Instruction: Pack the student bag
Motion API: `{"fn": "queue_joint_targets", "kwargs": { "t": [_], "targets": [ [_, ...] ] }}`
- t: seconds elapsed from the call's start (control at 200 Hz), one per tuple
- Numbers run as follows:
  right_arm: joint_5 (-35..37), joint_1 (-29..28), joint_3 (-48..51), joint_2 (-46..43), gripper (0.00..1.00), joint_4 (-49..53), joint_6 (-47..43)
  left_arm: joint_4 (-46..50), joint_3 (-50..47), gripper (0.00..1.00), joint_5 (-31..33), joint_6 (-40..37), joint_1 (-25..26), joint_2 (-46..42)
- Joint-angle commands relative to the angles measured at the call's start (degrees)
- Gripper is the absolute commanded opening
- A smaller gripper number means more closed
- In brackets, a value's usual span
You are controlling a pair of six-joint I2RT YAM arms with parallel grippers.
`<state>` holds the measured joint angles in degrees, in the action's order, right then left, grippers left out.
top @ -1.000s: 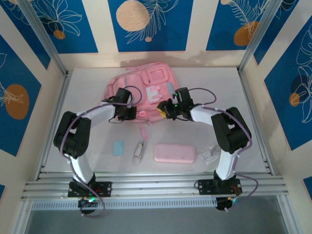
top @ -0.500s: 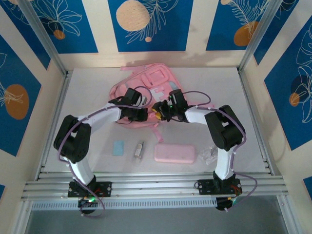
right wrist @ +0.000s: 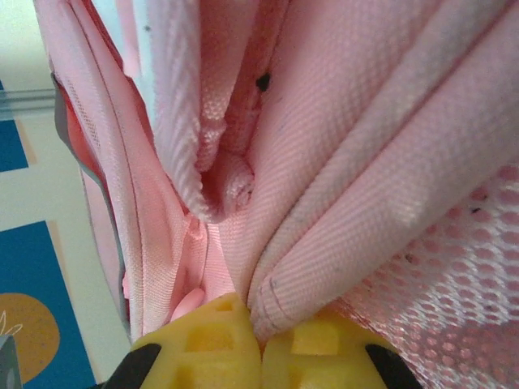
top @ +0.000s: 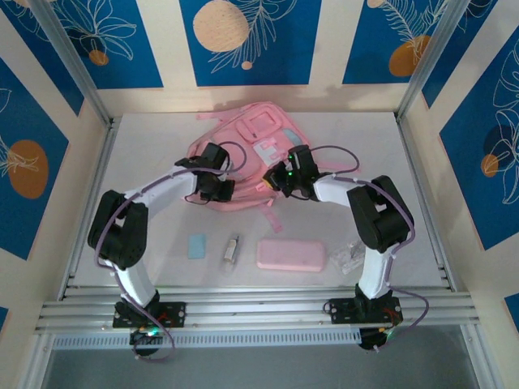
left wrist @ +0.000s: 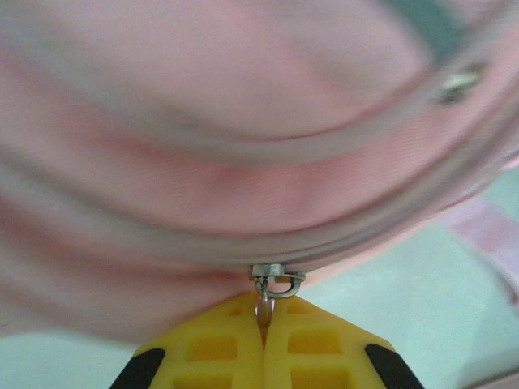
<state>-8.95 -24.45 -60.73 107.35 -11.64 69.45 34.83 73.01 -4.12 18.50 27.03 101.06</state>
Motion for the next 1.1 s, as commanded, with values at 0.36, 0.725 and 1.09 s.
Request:
{"fn": "queue_joint_targets", "kwargs": {
  "t": [0.36,0.725,1.09],
  "targets": [
    [2.6,6.9,-6.4,-2.9,0.33,14.3,-11.5,3.2,4.8,0.0,-14.7,0.0,0.8,-0.7],
    [-12.0,4.9,4.0,-15.0,0.62,18.0,-5.6,-5.4,11.6,0.0,-24.5,8.8,7.3,3.1],
    [-12.3,1.9,10.6,-11.1,0.35,2.5,4.4,-8.3,10.9,0.0,-26.6,11.0,10.2,2.2]
  ]
}}
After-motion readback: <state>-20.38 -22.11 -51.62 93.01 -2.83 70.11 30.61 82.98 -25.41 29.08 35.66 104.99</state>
